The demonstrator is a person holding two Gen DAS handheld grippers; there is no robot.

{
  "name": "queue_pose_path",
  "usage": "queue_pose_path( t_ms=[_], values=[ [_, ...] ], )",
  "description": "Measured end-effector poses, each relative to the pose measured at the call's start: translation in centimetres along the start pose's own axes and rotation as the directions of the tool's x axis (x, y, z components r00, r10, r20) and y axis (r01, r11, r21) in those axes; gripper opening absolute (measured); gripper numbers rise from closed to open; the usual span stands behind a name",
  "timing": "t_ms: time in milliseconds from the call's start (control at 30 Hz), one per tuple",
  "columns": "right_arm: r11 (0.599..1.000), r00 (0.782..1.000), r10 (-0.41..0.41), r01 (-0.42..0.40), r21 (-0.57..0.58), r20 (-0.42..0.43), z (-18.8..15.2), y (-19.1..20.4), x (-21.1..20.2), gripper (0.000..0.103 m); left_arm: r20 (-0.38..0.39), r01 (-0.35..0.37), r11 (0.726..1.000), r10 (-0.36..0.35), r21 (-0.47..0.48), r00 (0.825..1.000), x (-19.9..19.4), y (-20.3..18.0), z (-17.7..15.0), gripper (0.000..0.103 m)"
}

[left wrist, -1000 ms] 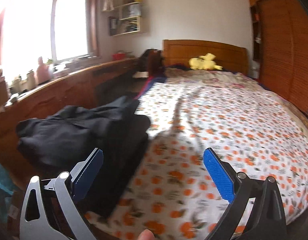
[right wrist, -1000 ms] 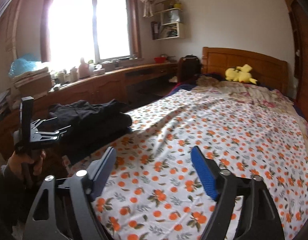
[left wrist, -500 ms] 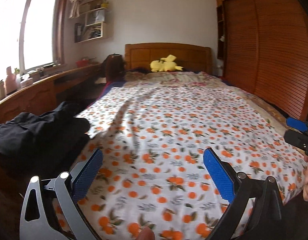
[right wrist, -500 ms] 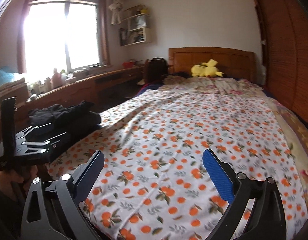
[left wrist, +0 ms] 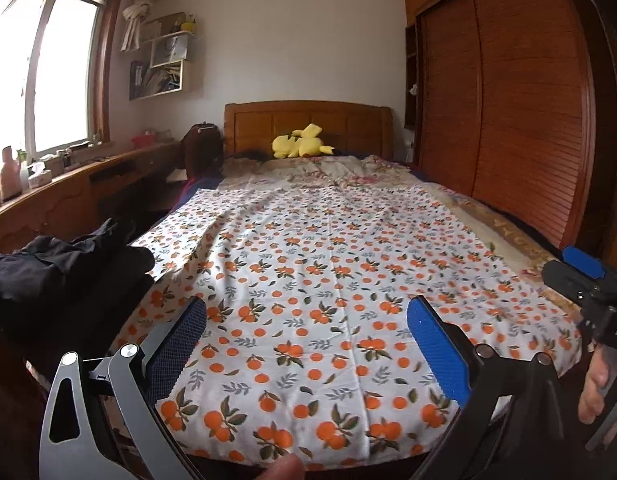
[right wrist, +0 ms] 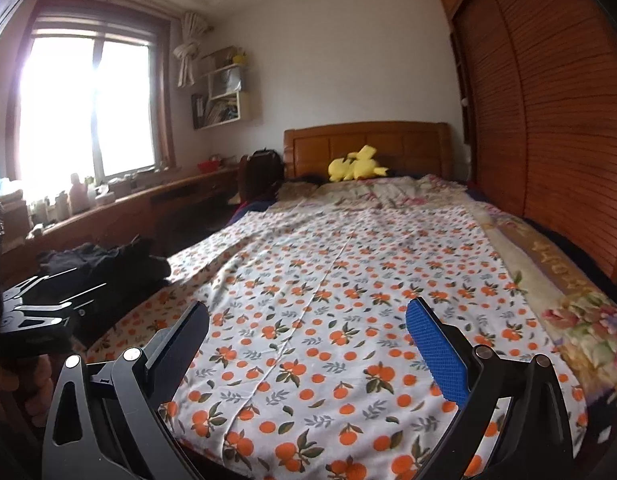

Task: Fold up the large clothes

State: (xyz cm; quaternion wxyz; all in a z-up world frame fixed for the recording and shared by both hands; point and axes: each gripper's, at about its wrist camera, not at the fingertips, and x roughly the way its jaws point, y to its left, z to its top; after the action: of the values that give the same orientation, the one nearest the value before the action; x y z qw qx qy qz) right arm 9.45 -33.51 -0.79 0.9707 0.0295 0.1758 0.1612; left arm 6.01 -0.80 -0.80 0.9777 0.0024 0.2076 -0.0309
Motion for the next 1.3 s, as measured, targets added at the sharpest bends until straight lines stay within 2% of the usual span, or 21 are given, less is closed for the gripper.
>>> queue_pose_path(
  t_ms=[167,400,1300],
  values=[
    [1.0,0.999,-0.023,0.023,-0.006,0.032,0.3,0.0,-1.7,0.095,0.014,0.0,1.0,0.0,0.013,1.0,-1.8,-0.7,0.4,0.101],
    [1.0,0.999,-0.029,0.029,0.002,0.037,0.4,0.0,-2.0,0.095,0.033,-0.004,1.0,0.003,0.019,0.999,-2.9,-0.8,0.7,0.101],
    [1.0,1.0,-0.026,0.026,0.006,0.015,-0.2,-0.1,-1.6,0.095,0.04,-0.005,1.0,0.005,0.021,0.999,-3.0,-0.9,0.6,0.101]
  ],
)
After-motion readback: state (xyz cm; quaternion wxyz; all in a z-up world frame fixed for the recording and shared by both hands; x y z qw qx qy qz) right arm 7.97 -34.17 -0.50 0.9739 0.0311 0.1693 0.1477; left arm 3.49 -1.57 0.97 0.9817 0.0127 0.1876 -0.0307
